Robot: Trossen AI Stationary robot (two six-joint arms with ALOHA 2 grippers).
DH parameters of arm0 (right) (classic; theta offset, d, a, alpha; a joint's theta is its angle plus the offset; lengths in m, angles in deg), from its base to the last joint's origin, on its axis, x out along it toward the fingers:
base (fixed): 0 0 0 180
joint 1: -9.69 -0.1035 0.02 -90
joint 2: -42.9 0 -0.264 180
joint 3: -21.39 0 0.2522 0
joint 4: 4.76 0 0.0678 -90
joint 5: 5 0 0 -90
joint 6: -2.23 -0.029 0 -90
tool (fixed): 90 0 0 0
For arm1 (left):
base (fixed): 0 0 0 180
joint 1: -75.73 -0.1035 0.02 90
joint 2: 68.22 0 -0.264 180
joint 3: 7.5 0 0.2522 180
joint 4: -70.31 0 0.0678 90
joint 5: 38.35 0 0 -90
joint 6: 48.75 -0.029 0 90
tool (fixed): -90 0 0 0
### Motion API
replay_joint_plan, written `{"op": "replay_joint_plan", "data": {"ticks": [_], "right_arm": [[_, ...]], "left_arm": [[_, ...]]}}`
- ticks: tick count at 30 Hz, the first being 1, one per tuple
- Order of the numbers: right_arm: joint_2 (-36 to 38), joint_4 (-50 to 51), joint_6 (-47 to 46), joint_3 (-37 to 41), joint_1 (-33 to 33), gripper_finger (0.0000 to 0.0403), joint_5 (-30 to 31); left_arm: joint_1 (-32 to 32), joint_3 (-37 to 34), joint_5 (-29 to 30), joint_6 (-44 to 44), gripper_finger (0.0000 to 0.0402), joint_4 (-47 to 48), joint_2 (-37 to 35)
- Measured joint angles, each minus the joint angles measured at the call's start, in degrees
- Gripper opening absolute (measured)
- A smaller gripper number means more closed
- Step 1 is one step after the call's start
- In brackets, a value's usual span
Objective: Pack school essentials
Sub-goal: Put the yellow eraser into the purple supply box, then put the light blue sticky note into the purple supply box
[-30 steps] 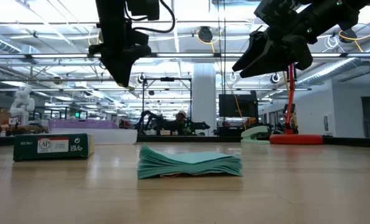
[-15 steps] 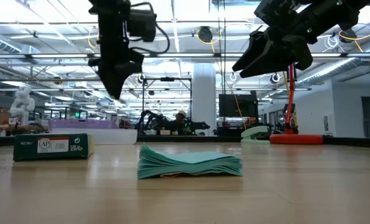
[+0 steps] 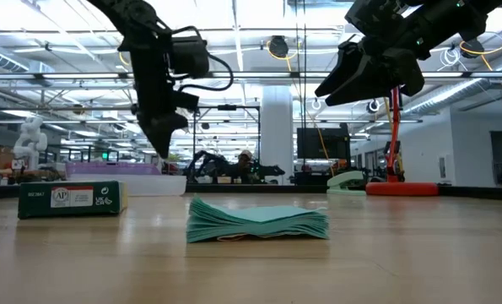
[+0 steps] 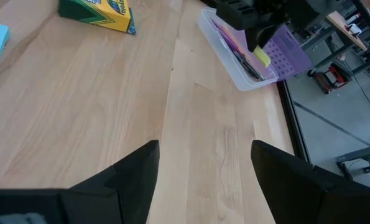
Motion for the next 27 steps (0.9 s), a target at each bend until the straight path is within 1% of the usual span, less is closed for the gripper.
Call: {"op": "replay_joint_plan", "data": {"ticks": [6, 11, 16, 19, 27], "right_arm": [[0.0, 0.0, 0.01, 0.0, 0.0, 0.0251, 0.0], [0.0, 0.0, 0.01, 0.0, 0.0, 0.0251, 0.0], [0.0, 0.0, 0.01, 0.0, 0.0, 0.0251, 0.0], [0.0, 0.0, 0.01, 0.0, 0.02, 0.0251, 0.0], [0.0, 0.0, 0.01, 0.0, 0.02, 0.0251, 0.0]], "left_arm": [[-0.79, -2.01, 3.18, -1.1, 0.0104, -1.44, 0.0], [-2.0, -4.39, 3.11, -3.74, 0.0104, -4.73, 0.0], [-2.07, -5.17, 2.85, -5.38, 0.0106, -6.85, 0.01], [-2.07, -5.17, 2.96, -4.21, 0.0124, -7.12, 0.0], [-1.75, -5.17, 3.27, -2.42, 0.0205, -7.17, 0.0]]}}
